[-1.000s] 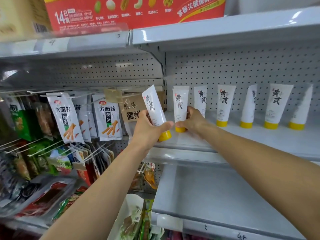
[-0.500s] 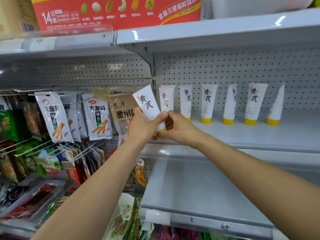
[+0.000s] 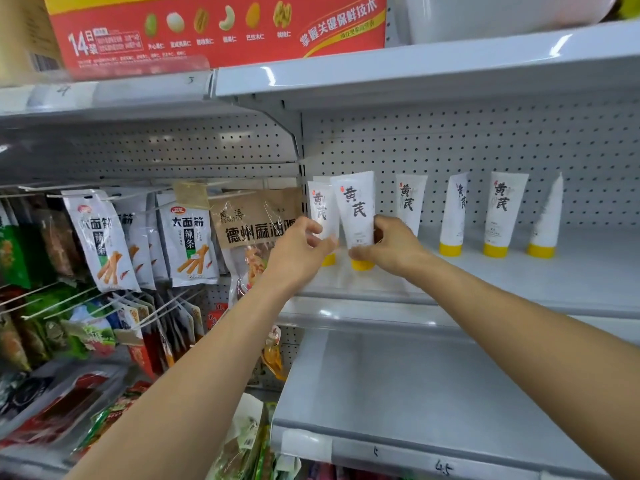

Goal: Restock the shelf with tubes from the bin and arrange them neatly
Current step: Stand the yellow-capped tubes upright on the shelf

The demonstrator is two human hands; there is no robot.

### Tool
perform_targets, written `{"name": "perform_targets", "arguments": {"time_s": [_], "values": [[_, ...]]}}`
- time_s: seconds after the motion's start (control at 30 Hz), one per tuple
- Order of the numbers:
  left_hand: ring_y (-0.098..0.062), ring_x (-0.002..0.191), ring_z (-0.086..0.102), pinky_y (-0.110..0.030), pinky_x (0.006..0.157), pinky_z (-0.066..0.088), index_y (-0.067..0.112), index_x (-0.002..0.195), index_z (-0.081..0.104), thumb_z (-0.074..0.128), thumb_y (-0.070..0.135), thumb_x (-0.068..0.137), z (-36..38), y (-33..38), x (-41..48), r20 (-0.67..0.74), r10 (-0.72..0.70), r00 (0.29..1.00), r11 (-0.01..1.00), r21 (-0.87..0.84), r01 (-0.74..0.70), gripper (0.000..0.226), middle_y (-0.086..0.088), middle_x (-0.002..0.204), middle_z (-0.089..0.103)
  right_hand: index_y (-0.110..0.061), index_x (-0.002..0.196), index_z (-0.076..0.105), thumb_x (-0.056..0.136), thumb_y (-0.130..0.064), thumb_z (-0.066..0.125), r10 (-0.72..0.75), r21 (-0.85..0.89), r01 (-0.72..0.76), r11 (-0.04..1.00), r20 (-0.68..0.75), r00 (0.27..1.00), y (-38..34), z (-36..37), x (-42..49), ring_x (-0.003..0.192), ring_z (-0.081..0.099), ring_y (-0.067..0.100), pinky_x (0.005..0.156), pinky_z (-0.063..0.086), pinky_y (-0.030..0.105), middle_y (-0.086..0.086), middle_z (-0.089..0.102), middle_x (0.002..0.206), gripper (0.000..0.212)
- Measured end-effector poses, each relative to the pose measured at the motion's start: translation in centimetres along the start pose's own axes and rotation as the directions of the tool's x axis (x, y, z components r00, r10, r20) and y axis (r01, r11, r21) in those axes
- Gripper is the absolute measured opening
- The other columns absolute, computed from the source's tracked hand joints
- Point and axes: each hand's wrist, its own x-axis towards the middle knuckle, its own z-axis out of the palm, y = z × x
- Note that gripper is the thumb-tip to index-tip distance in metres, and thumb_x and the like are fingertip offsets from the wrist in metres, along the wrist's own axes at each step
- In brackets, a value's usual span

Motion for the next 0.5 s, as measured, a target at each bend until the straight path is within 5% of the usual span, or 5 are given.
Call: {"name": "perform_targets", "arguments": {"time_s": [0.5], "values": [[-0.015, 0.100, 0.061, -0.040, 0.093, 0.050, 0.024, 0.116, 0.056, 0.058, 0.044, 0.090, 0.3, -2.7, 2.4, 0.014, 0.000, 1.000, 0.951, 0.309, -0.005, 0.032, 0.007, 0.108, 0.063, -0.009, 0.126, 0.054, 0.083, -0.009, 0.071, 0.122, 0.047, -0.131, 0.990, 0.163, 0.979, 3.3, -0.3, 4.4, 0.115, 0.058, 0.026, 0.100, 0.048, 0.046, 0.008, 0.062, 0.126, 0.046]]}}
